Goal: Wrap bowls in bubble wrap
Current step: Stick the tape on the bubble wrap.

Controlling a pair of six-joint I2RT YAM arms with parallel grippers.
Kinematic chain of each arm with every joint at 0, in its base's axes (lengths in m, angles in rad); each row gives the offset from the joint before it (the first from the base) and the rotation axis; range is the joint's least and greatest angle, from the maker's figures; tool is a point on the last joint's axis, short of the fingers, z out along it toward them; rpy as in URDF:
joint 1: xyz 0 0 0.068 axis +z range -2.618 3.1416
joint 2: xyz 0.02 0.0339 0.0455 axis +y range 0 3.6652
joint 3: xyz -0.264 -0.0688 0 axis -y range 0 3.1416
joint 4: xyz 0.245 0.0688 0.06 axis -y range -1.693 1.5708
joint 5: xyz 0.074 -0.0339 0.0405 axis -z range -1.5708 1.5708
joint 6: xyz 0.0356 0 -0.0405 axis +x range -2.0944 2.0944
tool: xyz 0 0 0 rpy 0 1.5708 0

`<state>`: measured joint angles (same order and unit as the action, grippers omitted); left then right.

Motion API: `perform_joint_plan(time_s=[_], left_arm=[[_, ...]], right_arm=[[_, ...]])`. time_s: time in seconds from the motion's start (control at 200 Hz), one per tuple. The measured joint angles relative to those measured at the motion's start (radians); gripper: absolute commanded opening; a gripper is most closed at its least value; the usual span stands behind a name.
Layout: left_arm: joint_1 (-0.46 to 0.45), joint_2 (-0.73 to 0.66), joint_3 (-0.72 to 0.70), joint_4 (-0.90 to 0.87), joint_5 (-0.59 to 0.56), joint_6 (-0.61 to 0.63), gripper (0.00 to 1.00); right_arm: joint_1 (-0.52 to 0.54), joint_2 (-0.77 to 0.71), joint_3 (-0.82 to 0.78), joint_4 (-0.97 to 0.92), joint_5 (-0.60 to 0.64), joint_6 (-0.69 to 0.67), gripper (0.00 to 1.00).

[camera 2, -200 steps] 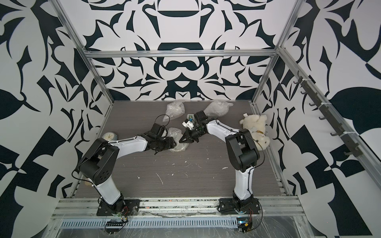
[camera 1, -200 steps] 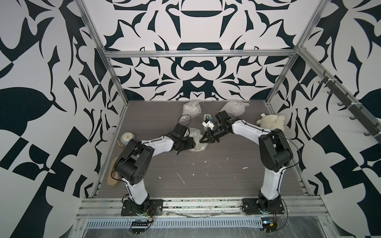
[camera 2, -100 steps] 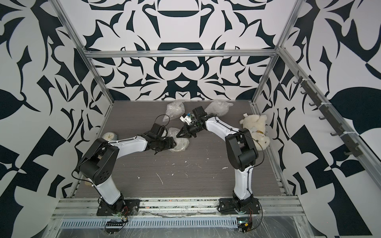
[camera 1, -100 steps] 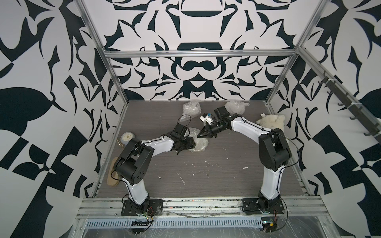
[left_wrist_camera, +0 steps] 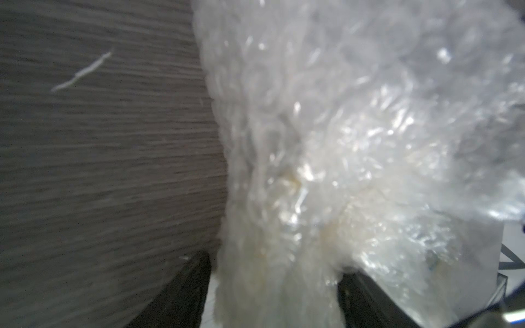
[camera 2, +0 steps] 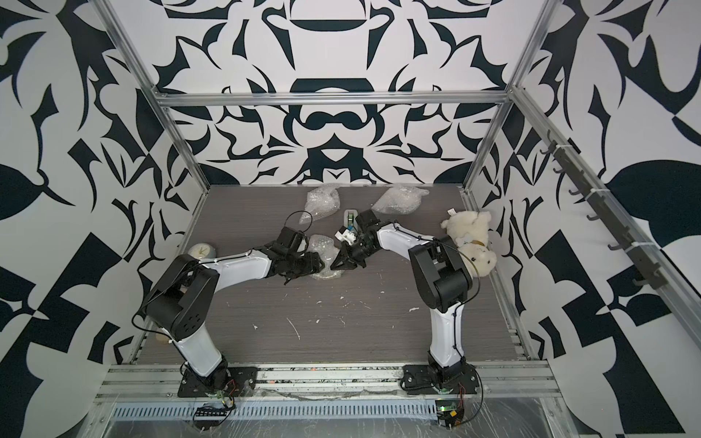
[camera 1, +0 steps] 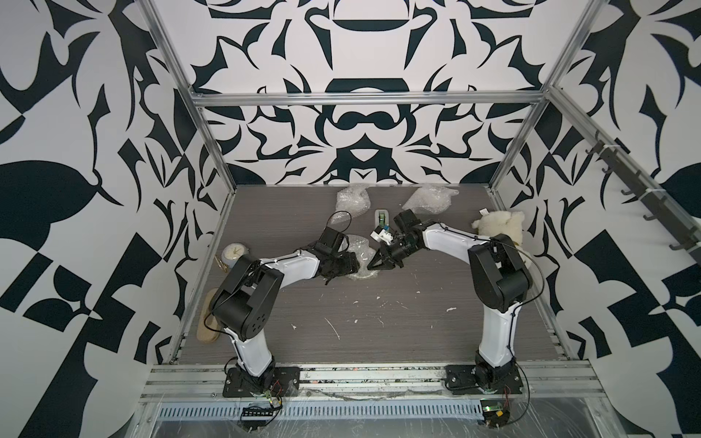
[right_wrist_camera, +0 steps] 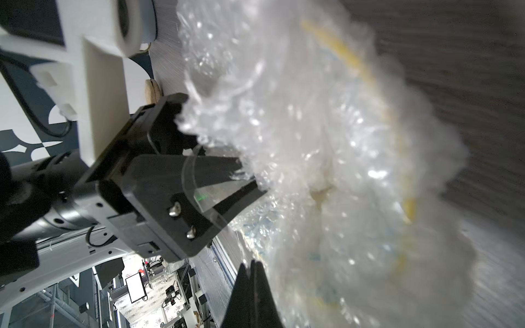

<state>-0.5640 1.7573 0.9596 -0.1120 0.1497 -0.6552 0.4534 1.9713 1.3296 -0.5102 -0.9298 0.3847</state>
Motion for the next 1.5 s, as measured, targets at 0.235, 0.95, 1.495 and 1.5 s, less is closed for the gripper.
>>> perform_joint_plan(time_s=[0.235, 0.95, 1.495, 1.5], left_arm=[[0.0, 0.0, 0.0, 0.0, 0.0, 0.0, 0.72], [0.001, -0.069, 0.005, -0.077, -0.034, -0.001, 0.74], [0.003, -0.23, 0.01, -0.054, 0.051, -0.068, 0.36], [0.003, -0.23, 0.01, -0.051, 0.053, -0.07, 0.35]], right_arm=[[0.002, -0.007, -0.032, 0.001, 0.005, 0.005, 0.0], [0.007, -0.025, -0.075, 0.04, 0.007, 0.05, 0.0], [0.006, -0.013, -0.07, 0.037, 0.007, 0.05, 0.0], [0.006, -0.013, -0.07, 0.037, 0.007, 0.05, 0.0]])
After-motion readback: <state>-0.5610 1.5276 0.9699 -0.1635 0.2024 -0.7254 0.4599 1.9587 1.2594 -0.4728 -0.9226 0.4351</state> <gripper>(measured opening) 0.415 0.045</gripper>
